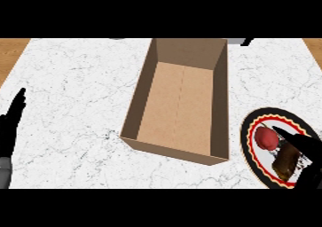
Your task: Pick the sweet potato from the plate and place it in the cardboard box
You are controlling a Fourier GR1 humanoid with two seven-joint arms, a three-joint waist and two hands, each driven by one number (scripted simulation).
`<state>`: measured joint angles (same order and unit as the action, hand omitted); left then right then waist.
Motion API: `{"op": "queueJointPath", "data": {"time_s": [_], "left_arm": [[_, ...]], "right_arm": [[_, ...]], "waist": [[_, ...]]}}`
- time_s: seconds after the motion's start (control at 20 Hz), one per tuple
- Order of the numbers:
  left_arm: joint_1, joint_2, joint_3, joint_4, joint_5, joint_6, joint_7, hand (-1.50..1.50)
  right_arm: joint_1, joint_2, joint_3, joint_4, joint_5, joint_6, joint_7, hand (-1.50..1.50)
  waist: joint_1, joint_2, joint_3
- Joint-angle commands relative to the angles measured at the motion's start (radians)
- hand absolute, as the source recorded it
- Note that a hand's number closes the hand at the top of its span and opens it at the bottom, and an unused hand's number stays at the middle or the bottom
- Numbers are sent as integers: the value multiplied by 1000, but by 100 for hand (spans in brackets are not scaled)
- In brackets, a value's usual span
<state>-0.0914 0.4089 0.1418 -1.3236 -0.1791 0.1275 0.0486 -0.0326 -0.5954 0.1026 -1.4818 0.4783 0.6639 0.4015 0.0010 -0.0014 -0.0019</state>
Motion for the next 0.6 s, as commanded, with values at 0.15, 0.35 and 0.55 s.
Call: {"op": "queueJointPath", "data": {"time_s": [0.15, 0.35, 0.55], "left_arm": [[-6, -32, 0, -64, -36, -16, 57, 0], [-3, -82, -37, -29, -70, 35, 28, 0], [0, -51, 9, -7, -45, -12, 9, 0]], "right_arm": [[12, 44, -24, 48, 100, -20, -19, 150], [-67, 59, 54, 198, 278, -263, -168, 150], [-54, 63, 41, 161, 333, -294, -163, 150]], "waist": [[-2, 1, 2], [6, 3, 3], [0, 1, 2]]}}
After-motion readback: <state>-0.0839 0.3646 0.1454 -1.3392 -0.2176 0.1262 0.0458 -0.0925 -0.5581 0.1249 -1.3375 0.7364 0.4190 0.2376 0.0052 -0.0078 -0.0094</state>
